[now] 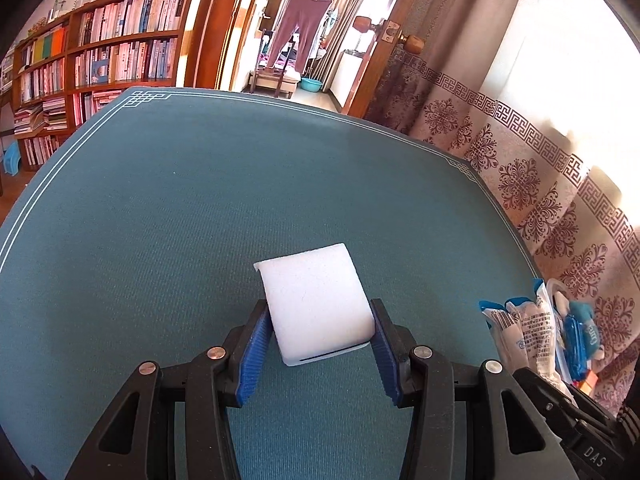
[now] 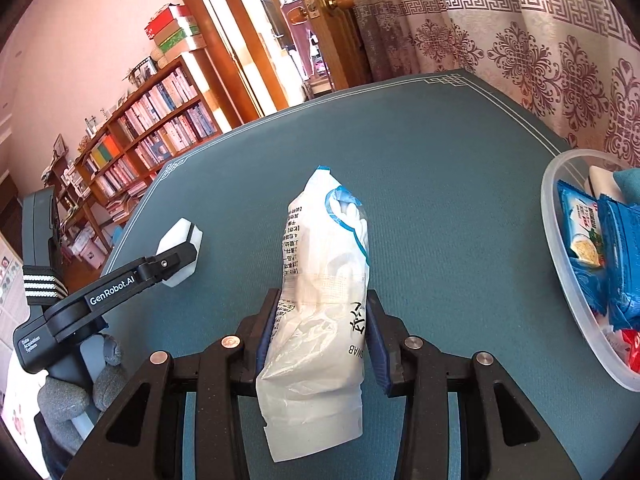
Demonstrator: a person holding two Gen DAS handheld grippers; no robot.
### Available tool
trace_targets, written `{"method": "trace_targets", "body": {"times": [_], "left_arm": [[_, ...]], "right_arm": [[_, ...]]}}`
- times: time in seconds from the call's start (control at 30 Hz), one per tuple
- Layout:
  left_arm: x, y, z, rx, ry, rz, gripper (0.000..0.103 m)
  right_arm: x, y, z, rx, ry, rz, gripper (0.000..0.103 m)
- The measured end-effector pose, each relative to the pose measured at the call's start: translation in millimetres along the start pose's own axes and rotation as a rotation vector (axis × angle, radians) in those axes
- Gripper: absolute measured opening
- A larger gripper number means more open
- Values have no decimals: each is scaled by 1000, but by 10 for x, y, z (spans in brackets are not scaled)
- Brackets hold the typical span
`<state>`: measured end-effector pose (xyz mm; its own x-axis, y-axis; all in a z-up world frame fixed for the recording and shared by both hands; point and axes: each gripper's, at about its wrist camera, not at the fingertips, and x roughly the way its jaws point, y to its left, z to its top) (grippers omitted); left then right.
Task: Organize objects
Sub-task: 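Carry the sponge block and printed bag toward the clear bowl with both grippers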
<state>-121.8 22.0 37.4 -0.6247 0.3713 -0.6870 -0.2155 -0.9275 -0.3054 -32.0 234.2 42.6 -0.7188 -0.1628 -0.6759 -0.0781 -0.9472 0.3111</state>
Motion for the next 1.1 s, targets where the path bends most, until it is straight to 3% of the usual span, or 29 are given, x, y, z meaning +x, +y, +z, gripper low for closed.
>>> {"method": "trace_targets", "body": {"times": [0.47,1.1], "left_arm": [[73,-231,-109,72,17,16,51],[118,-415,-224,147,28,51,51]], "right_arm": [[-458,-394,12,64,-84,-62,41],[-1154,-1434,92,170,-200,-288,41]]}}
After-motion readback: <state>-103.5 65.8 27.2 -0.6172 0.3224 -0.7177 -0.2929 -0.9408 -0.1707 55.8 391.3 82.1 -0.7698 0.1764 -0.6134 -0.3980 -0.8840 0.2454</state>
